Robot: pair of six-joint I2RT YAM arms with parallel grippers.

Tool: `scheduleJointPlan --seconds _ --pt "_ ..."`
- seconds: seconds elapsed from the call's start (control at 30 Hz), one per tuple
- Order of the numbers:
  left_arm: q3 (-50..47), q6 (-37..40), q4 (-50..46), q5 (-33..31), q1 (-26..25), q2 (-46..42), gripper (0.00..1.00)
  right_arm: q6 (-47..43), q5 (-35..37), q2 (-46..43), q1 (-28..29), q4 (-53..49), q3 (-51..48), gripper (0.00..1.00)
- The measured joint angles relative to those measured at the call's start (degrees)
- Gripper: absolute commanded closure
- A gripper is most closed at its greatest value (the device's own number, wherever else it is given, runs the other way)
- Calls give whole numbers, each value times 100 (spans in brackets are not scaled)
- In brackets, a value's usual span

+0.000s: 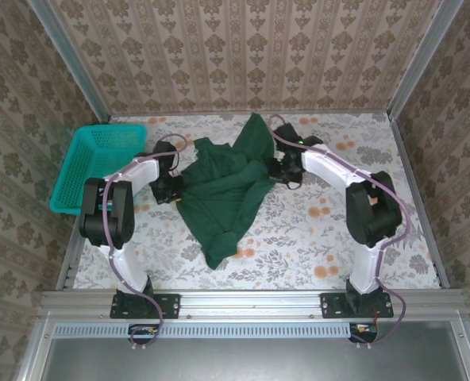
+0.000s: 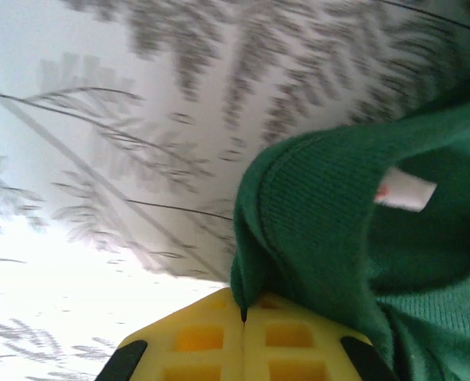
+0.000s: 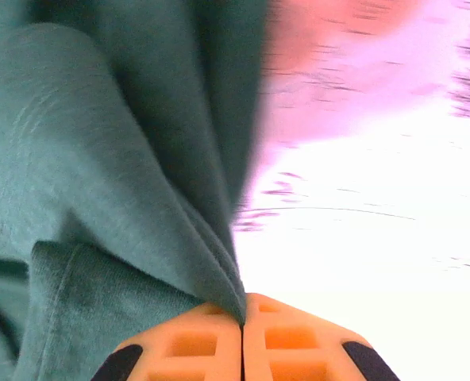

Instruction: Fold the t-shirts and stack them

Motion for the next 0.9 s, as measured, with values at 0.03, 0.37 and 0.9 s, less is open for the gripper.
scheduleJointPlan --seconds 0.03,0.37,0.9 --pt "11 -2 -39 -94 37 2 100 22 0 -122 -114 83 -267 89" --pt "531 -22 -190 -367 118 245 100 811 -127 -1954 -1744 660 -2977 67" --pt "1443 7 -575 -579 -442 273 36 717 -151 -1827 -1119 614 -1882 41"
